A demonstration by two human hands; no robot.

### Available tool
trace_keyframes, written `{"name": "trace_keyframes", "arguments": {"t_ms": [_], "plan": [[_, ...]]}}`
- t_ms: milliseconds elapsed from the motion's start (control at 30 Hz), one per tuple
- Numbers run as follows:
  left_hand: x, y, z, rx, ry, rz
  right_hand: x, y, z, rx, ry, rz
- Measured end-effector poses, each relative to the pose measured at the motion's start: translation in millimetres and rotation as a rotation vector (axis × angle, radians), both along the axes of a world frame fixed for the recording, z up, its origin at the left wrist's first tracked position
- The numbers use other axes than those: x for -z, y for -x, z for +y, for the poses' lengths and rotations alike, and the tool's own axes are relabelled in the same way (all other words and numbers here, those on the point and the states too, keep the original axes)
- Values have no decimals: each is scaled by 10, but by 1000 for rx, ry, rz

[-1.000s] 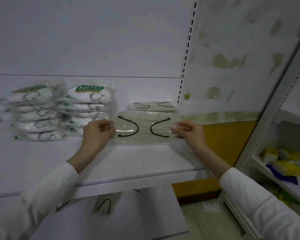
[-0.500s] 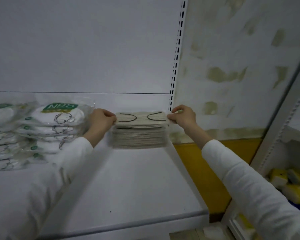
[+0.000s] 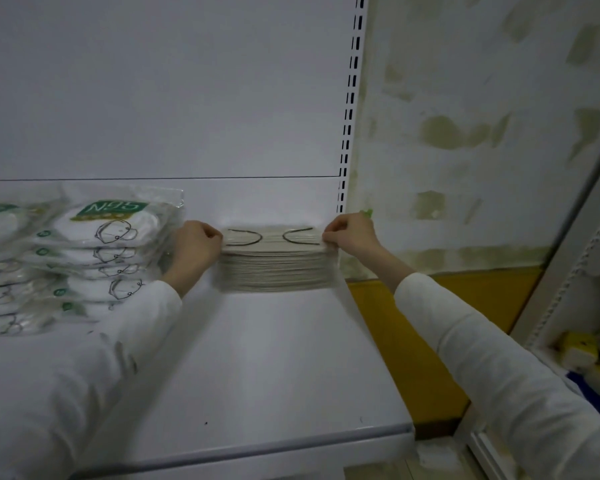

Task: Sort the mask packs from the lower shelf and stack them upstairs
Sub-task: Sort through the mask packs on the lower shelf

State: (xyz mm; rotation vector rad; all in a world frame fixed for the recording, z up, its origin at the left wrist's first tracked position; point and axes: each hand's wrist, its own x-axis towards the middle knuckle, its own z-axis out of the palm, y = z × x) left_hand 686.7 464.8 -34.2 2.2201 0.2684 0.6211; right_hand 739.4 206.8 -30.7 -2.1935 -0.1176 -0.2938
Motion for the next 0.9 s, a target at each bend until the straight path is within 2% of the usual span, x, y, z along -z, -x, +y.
{"name": "trace_keyframes", "arguments": {"t_ms": [200,333,533,733,900], "plan": [[-11,80,41,34,-226,-15,-4,-41,19,-21,141,-27],[-95,178,99,73,-473,-107,-116,79,11,-44,327,-191],[-184,548,92,155,-620,-166,-185,616,71,-156,616,-415],[-64,1242,146,265,-646,-239,-103,1405,129,-203,781,-593],[218,1963,321,381,-477,-226,40,2169,279,-179,740,-646]]}}
